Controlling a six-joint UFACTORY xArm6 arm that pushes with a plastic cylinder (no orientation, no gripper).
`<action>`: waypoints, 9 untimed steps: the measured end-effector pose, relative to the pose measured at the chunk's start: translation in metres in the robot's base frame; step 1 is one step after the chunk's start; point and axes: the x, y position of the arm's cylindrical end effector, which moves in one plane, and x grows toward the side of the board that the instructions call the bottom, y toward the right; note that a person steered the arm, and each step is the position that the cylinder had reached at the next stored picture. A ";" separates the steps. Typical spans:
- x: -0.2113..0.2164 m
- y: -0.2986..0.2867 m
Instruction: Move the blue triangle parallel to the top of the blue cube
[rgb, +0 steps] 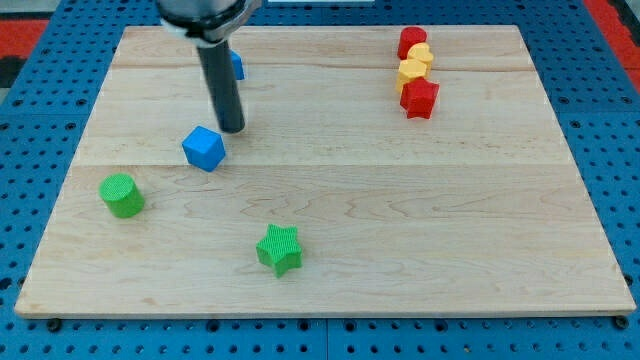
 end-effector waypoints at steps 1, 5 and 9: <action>-0.076 0.045; -0.062 -0.097; -0.069 -0.028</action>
